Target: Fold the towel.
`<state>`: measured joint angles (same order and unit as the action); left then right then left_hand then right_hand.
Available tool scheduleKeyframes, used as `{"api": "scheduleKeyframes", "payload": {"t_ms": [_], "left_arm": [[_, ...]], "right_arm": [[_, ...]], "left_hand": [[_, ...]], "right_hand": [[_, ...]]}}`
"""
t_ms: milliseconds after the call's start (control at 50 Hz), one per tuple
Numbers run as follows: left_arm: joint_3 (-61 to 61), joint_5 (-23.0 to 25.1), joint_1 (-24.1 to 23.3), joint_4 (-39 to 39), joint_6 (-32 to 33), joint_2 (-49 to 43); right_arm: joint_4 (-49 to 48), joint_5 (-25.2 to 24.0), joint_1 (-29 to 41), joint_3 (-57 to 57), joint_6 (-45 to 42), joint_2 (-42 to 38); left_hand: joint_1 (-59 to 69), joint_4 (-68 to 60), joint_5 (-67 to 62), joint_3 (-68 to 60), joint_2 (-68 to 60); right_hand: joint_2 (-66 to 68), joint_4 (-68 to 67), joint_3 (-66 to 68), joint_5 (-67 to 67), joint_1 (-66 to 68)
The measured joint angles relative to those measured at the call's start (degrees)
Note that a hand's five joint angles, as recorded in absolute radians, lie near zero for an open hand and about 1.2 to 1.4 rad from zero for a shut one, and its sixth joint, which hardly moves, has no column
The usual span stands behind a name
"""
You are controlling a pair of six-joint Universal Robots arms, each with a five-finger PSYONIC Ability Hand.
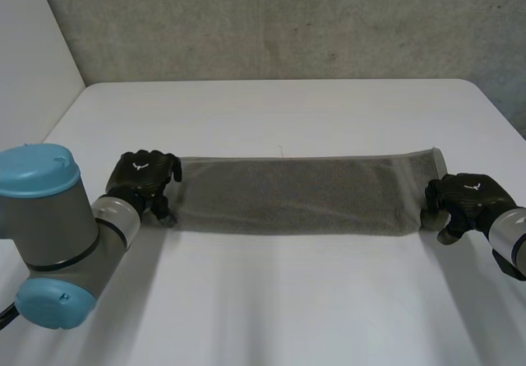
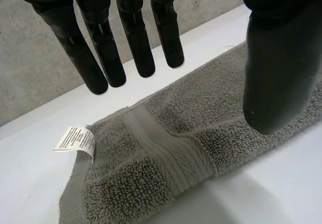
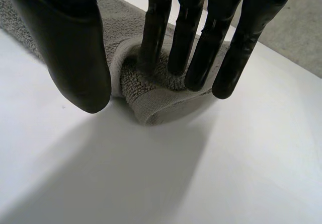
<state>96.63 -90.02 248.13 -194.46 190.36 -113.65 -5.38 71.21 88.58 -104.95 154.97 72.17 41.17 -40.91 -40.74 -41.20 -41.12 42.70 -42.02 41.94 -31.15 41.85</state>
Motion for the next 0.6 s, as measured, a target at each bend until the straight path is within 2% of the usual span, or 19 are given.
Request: {"api": "scheduleKeyframes", "payload": {"t_ms": [200, 600], "left_arm": [[0.8, 0.0, 0.6, 0.6, -1.2, 1.0], [0.8, 0.0, 0.7, 0.6, -1.2, 1.1]], "right_arm": [[-2.0, 0.5, 0.1, -0.6, -0.8, 0.9], [-6.7, 1.9, 0.6, 1.4, -0.6, -7.0]], "left_hand": [[4.0, -4.4, -4.1, -3.9, -4.1], [4.0, -4.4, -4.1, -3.9, -4.2]], "right_hand": [[-2.4, 2.8, -2.0, 3.3, -2.7], [-3.4, 4.4, -3.9, 4.4, -4.5]]}}
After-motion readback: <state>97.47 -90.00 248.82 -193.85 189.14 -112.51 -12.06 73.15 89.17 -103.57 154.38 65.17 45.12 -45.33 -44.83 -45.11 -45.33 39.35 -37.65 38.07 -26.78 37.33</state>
